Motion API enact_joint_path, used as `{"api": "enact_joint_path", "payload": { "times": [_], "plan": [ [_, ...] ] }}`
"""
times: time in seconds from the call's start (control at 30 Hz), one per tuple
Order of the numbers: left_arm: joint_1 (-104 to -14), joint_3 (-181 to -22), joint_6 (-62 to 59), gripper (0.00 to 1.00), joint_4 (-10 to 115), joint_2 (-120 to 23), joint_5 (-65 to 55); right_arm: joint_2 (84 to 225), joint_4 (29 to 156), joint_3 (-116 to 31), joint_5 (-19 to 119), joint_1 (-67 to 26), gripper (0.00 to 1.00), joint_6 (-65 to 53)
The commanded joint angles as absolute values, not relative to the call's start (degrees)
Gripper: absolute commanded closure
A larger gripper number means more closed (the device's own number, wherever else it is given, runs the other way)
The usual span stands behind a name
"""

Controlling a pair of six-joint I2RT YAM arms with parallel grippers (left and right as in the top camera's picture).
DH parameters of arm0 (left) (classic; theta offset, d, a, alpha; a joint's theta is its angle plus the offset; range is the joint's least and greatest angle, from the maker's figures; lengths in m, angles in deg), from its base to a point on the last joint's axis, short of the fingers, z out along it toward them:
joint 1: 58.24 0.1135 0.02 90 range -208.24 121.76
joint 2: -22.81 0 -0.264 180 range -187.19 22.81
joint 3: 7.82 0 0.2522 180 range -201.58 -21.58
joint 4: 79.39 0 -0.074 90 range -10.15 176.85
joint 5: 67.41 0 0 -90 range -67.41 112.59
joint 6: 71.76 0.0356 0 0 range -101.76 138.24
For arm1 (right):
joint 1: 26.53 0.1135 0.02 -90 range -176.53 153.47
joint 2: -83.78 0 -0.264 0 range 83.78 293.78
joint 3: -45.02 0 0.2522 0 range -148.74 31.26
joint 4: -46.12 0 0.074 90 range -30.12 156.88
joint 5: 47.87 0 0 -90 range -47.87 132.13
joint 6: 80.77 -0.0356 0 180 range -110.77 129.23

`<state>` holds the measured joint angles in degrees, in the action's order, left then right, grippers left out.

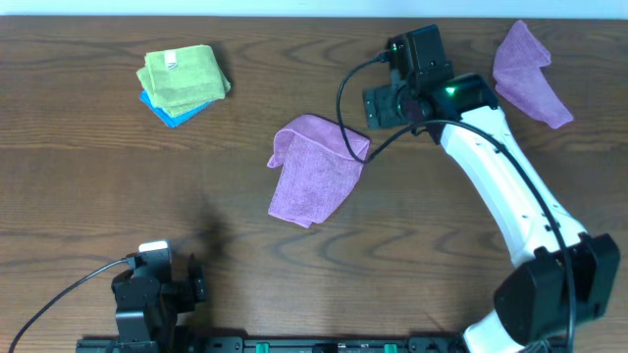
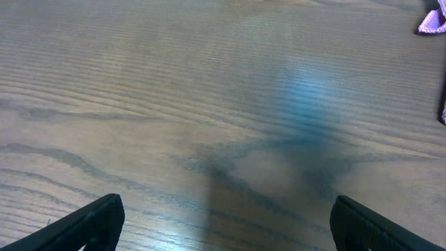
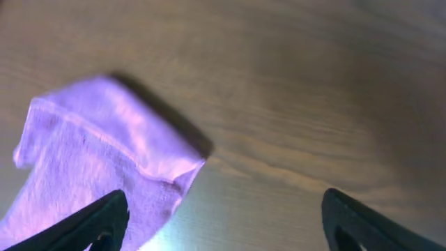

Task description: Fold the cloth

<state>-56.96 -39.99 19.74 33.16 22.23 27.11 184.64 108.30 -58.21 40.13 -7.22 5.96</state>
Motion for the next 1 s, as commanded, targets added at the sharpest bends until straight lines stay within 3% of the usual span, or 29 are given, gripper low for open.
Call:
{"api": "enact_joint_path", "payload": {
  "times": [0.0,0.2,0.43,0.97],
  "plan": [
    [-56.98,-38.99,19.94,0.05,30.38,22.6,28.13,187.33,108.52,-55.68,46.68,-7.41,0.15,16.19],
    [-56.98,-38.99,19.94,0.05,30.38,22.6,28.13,192.6,106.29,-54.87,48.43,-6.67,0.26,19.56],
    [-56.98,-38.99,19.94,0.05,30.38,22.6,28.13,197.6,104.45,-54.87,53.48,-6.61,0.28,18.88],
    [-56.98,-38.99,19.94,0.05,30.38,22.6,28.13,203.26,99.78,-54.87,56.11,-6.3,0.43,15.03]
  ]
}}
